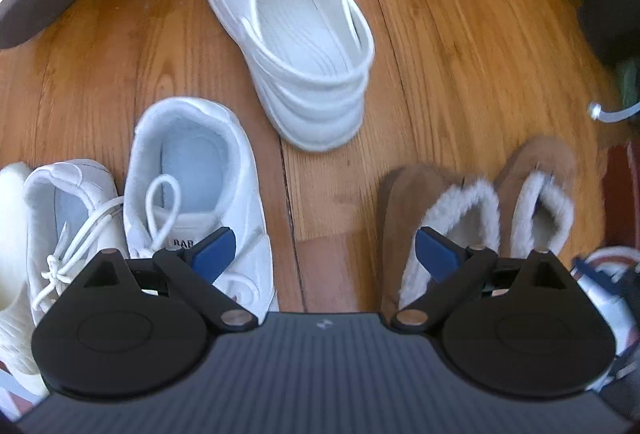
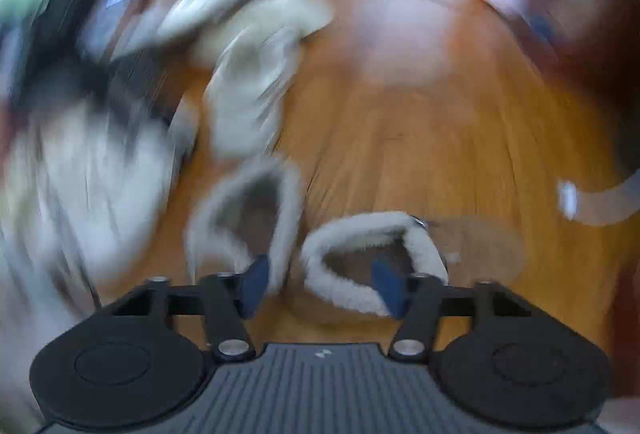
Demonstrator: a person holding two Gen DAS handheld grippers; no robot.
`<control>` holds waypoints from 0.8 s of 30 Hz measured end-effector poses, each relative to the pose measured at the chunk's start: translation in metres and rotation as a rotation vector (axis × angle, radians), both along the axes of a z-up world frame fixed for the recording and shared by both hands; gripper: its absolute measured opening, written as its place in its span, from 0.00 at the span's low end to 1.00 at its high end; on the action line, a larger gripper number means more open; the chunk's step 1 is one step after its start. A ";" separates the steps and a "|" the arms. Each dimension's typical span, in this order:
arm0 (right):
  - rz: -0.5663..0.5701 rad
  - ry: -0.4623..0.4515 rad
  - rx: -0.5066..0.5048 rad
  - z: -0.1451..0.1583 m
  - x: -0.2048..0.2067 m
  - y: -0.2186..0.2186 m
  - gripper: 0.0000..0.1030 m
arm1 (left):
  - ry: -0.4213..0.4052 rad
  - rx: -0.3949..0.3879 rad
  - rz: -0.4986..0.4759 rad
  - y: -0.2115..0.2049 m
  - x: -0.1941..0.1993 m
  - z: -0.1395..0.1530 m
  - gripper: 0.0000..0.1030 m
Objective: Organize scattered shoes
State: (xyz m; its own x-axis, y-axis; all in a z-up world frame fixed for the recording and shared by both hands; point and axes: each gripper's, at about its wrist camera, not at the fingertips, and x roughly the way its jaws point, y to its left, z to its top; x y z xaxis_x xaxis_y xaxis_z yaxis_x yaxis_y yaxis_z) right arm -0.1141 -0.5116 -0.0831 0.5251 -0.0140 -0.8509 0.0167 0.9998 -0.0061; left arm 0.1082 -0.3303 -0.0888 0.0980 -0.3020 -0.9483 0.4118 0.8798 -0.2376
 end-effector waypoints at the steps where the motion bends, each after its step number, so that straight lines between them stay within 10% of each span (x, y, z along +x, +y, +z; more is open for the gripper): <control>1: 0.025 0.013 -0.022 -0.005 0.001 0.002 0.44 | -0.014 0.004 -0.025 -0.004 -0.004 0.002 0.95; 12: 0.300 0.156 -0.257 -0.065 0.012 0.028 0.58 | -0.034 0.015 -0.074 -0.013 -0.013 0.005 0.95; 18: -0.113 0.050 0.116 -0.040 0.007 -0.025 0.32 | -0.036 -0.007 -0.011 -0.005 -0.008 0.006 0.95; 20: -0.286 -0.004 0.442 -0.032 0.000 -0.061 0.24 | -0.060 -0.029 0.020 -0.002 -0.007 0.012 0.95; 24: -0.515 -0.110 0.773 -0.028 -0.016 -0.095 0.15 | -0.114 -0.057 0.033 -0.001 -0.008 0.022 0.95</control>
